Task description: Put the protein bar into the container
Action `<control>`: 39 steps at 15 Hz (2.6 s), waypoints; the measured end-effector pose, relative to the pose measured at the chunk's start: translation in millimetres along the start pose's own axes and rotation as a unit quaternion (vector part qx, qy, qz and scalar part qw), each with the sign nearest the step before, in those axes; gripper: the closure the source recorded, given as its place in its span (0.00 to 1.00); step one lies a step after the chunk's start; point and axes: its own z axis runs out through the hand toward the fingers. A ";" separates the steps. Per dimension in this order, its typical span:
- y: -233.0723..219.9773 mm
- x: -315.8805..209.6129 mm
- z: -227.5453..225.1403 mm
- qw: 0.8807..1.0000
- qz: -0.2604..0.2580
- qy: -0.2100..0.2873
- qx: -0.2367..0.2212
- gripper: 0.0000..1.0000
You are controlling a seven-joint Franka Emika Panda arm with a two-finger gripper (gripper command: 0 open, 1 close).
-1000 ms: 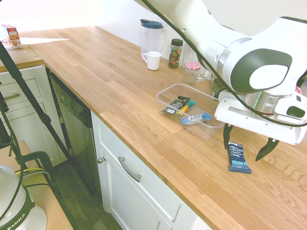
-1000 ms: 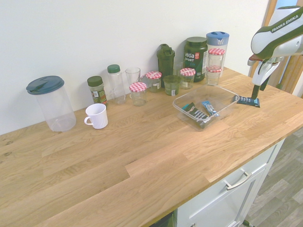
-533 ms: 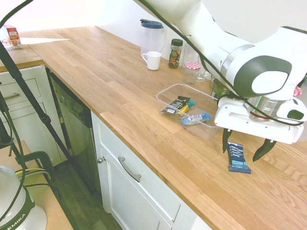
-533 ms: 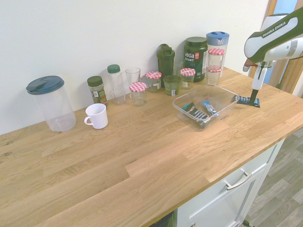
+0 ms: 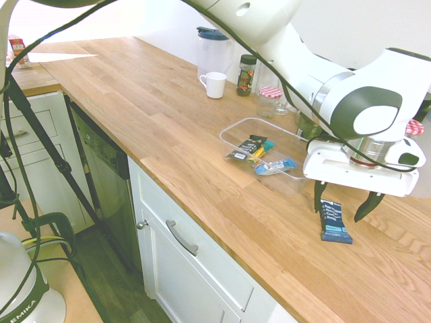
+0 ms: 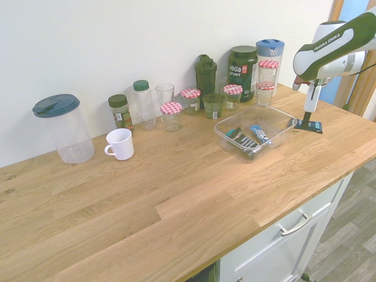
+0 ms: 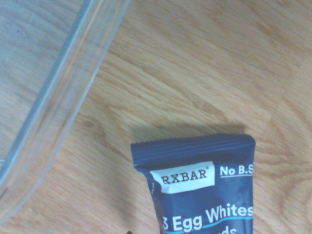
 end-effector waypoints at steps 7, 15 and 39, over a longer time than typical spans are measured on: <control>-5.7 8.6 10.9 1.000 -0.006 -0.005 -0.003 1.00; -9.2 13.6 11.9 1.000 -0.011 -0.011 -0.004 1.00; -77.0 -1.7 -151.2 0.998 0.035 0.051 0.004 1.00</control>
